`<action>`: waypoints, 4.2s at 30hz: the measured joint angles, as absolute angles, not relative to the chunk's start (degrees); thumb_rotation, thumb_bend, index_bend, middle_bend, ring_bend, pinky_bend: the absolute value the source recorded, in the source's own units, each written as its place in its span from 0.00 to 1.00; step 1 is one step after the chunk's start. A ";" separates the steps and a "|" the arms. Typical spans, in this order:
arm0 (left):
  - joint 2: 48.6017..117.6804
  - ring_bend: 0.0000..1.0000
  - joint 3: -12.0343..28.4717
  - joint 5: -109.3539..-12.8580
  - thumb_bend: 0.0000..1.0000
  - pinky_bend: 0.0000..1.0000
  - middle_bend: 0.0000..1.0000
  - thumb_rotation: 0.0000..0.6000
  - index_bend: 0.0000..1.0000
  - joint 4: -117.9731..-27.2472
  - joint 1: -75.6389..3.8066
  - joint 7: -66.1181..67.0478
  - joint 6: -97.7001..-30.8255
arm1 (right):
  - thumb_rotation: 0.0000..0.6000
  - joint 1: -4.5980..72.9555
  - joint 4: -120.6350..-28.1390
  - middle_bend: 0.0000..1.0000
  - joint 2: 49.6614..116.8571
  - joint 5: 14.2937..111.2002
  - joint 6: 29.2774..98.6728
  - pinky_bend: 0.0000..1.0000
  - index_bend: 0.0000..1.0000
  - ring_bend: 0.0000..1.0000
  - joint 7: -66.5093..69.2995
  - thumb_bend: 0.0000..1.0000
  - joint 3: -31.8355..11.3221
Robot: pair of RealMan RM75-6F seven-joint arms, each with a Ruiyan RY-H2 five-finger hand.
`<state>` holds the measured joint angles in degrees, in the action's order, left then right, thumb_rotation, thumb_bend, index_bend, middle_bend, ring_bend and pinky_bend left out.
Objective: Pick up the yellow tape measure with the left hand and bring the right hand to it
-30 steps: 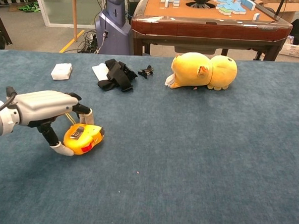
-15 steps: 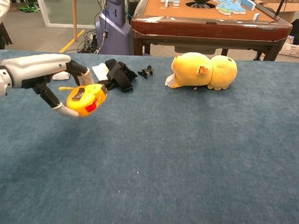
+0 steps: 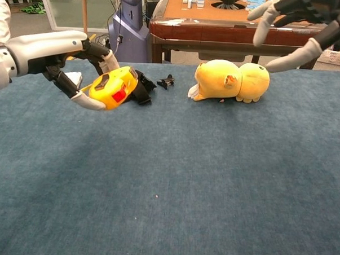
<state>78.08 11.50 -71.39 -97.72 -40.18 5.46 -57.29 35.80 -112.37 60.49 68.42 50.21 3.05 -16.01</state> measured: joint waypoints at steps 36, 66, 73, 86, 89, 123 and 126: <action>79.70 0.29 14.15 -64.00 0.14 0.00 0.51 1.00 0.51 -103.82 -43.47 10.36 -58.50 | 1.00 53.25 -103.77 0.09 76.79 50.38 47.32 0.00 0.44 0.00 -5.05 0.19 -18.65; 80.58 0.29 14.34 -63.27 0.14 0.00 0.51 1.00 0.52 -102.06 -44.34 8.94 -58.55 | 1.00 55.48 -102.03 0.12 78.77 48.64 46.80 0.00 0.50 0.00 -4.56 0.19 -17.08; 79.93 0.29 14.18 -62.86 0.14 0.00 0.51 1.00 0.52 -101.39 -43.82 8.41 -58.81 | 1.00 55.18 -102.37 0.15 78.22 48.58 46.53 0.00 0.54 0.00 -3.82 0.19 -16.80; 78.97 0.29 14.17 -63.10 0.14 0.00 0.51 1.00 0.52 -100.59 -43.00 7.20 -59.32 | 1.00 54.52 -102.19 0.18 77.83 48.95 47.30 0.00 0.58 0.00 -3.44 0.24 -16.26; 78.90 0.29 14.14 -63.35 0.14 0.00 0.51 1.00 0.52 -100.80 -42.99 7.17 -59.34 | 1.00 54.72 -101.58 0.18 78.12 48.48 47.35 0.00 0.58 0.00 -3.49 0.26 -16.42; 78.27 0.29 13.87 -64.84 0.14 0.00 0.51 1.00 0.53 -100.46 -42.39 5.73 -59.49 | 1.00 54.32 -98.96 0.24 79.66 48.90 48.42 0.00 0.63 0.00 -1.61 0.64 -17.86; 77.81 0.29 13.63 -64.81 0.14 0.00 0.51 1.00 0.53 -100.23 -42.16 5.82 -59.44 | 1.00 53.64 -99.88 0.25 78.68 49.47 48.75 0.00 0.64 0.00 -1.06 0.64 -18.01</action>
<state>77.81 13.63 -64.81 -100.23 -42.16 5.82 -59.44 53.64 -99.88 78.68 49.47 48.75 -1.06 -18.01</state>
